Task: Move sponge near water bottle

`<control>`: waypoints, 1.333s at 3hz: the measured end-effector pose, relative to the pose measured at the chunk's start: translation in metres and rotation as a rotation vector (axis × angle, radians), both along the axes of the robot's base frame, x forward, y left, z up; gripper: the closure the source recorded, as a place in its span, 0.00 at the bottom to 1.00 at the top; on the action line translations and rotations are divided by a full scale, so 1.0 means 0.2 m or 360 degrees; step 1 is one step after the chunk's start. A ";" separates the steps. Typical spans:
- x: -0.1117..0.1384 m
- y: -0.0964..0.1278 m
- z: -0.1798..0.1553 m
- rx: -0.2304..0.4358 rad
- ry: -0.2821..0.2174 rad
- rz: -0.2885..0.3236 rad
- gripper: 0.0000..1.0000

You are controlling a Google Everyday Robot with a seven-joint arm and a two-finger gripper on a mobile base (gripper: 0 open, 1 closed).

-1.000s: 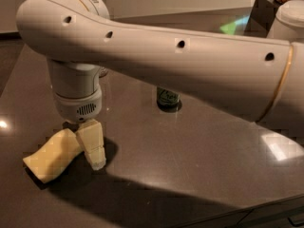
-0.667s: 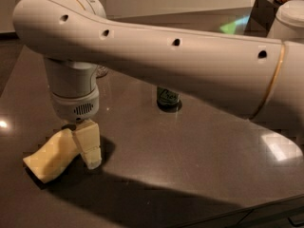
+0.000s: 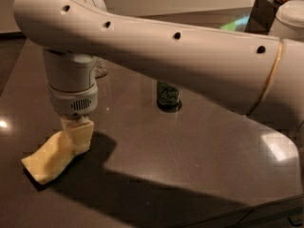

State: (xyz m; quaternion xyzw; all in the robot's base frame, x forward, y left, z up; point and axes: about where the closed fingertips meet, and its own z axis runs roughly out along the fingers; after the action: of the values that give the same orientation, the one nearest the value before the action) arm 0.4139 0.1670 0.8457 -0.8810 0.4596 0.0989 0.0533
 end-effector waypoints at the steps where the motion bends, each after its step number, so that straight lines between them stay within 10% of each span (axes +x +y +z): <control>1: 0.08 -0.03 0.04 0.0029 0.0031 -0.0122 0.84; 2: 0.28 -0.13 0.10 0.0069 0.0037 -0.0341 1.00; 4: 0.77 -0.42 0.17 0.0087 -0.0091 -0.0867 1.00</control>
Offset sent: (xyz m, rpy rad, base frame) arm 0.1192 -0.0575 0.0363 0.0745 0.0282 -0.4114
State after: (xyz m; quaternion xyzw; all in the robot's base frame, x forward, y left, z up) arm 0.5680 0.0829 0.8807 -0.7255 0.6751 0.0685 0.1148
